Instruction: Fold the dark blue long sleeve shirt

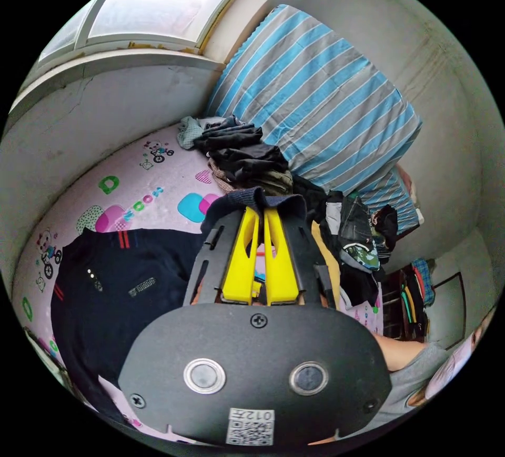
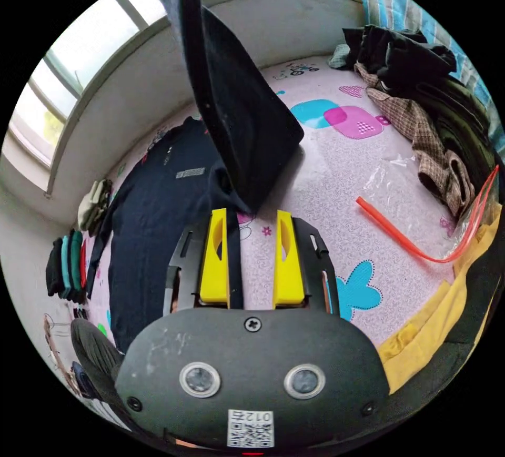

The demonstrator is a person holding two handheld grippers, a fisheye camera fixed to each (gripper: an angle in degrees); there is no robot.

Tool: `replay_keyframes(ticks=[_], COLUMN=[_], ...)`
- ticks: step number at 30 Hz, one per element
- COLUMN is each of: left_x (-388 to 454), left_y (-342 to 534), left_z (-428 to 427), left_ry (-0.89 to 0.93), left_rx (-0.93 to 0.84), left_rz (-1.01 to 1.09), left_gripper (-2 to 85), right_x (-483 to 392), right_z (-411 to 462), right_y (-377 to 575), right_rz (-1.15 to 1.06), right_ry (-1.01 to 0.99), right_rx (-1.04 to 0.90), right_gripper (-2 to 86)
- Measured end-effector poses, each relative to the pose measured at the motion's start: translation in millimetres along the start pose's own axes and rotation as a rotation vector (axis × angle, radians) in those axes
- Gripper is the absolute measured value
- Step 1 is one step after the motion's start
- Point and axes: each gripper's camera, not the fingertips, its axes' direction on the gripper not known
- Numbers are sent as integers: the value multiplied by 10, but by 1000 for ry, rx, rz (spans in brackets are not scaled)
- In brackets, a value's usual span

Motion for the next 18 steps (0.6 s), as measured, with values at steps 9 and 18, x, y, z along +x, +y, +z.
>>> replay_keyframes(ticks=[9,18], left_x=[-799,-2659], left_y=[-218,923], left_z=[-1344,-2646], left_ry=[13,-110], left_rx=[132,208], left_rz=[3,-228], left_gripper=[5,16], right_x=[-449,-1370], right_z=[203,240], right_y=[-557,-857], right_rz=[140,-190], right_ry=[30,125], right_rx=[80,103], right_gripper=[16,32])
